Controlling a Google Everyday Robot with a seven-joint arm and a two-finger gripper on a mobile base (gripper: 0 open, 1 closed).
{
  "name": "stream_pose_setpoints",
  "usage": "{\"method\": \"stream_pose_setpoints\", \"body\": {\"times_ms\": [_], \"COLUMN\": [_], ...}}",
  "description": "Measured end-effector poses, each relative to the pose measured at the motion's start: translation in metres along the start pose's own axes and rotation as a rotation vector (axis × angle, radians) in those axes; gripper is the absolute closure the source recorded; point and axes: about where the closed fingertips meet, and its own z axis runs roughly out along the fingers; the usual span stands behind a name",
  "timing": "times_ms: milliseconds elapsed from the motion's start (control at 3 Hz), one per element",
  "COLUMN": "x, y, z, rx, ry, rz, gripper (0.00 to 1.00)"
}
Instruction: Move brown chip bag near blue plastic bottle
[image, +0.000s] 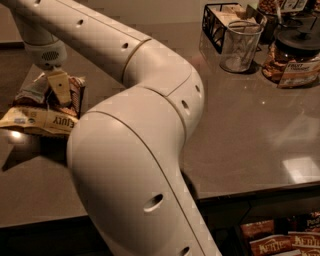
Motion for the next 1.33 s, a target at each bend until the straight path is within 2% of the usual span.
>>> {"method": "stream_pose_setpoints", "body": {"times_ms": [333,1000,1333], "x": [0.044,0.121,0.156], "y": [-0.008,-0.039,-0.056], "z": [-0.009,-0.013,-0.007], "rx": [0.023,0.097,0.153], "ry": [0.023,0.038,0.038], "rz": [-0.028,-0.004,0.053], "gripper": [1.00,1.00,0.73]}}
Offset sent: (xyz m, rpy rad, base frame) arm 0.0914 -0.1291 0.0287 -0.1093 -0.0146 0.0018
